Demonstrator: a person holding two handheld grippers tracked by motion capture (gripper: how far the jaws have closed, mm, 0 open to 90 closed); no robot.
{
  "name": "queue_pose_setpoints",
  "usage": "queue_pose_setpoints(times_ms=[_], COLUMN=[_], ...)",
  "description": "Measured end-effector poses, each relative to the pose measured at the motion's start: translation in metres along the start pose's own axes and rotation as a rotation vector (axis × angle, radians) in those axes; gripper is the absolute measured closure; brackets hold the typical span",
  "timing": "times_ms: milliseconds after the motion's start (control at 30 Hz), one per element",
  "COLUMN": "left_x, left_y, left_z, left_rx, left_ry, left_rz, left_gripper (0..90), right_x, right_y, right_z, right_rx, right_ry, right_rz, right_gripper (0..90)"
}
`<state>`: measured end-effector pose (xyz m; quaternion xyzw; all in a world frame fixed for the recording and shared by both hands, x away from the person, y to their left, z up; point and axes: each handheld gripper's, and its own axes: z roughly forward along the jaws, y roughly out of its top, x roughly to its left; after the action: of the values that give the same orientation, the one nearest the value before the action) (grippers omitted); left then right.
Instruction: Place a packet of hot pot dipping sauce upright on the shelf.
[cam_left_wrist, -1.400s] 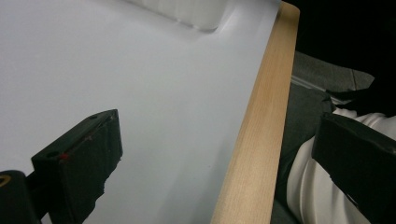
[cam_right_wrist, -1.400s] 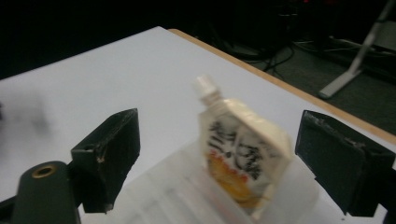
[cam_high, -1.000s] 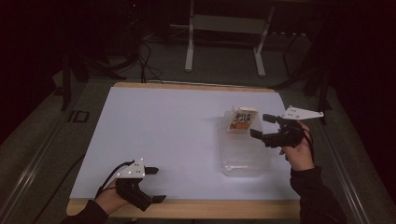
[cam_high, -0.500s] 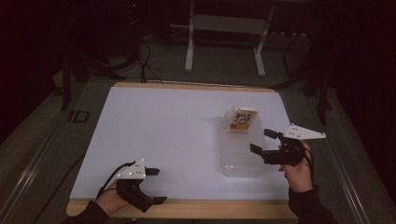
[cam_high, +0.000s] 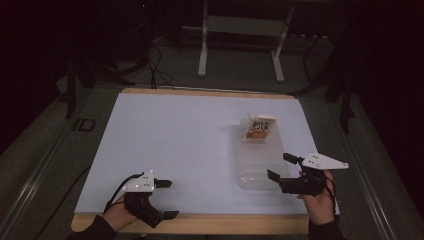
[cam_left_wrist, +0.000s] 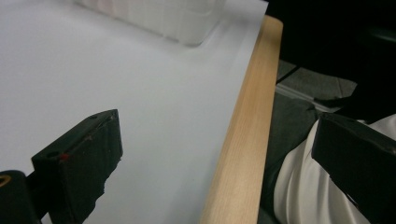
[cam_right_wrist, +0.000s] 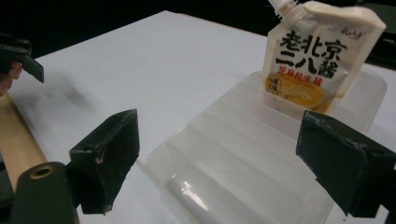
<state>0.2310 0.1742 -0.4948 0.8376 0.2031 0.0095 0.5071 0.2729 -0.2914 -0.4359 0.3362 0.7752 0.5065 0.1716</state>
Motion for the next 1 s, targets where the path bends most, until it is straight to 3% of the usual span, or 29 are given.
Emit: queue_pose_setpoints(times_ms=[233,500,1000], left_x=[-0.001,-0.001,-0.001], left_y=[0.0,0.001,0.0], left_z=[0.0,0.0,0.003], left_rx=[-0.008,-0.013,-0.005], left_ry=[-0.008,-0.009,-0.013], left_rz=[0.011,0.01,0.011], left_gripper=[2.0,1.9,2.0], right_x=[0.004,0.009,0.01], right_y=[-0.016,-0.028,-0.035], right_z=[-0.004,-0.013,-0.015], right_rx=[0.019,-0.002,0.016], right_ry=[-0.015,-0.042,-0.039], right_rz=[-0.001,-0.05,-0.048], right_gripper=[13.4,13.5,13.5])
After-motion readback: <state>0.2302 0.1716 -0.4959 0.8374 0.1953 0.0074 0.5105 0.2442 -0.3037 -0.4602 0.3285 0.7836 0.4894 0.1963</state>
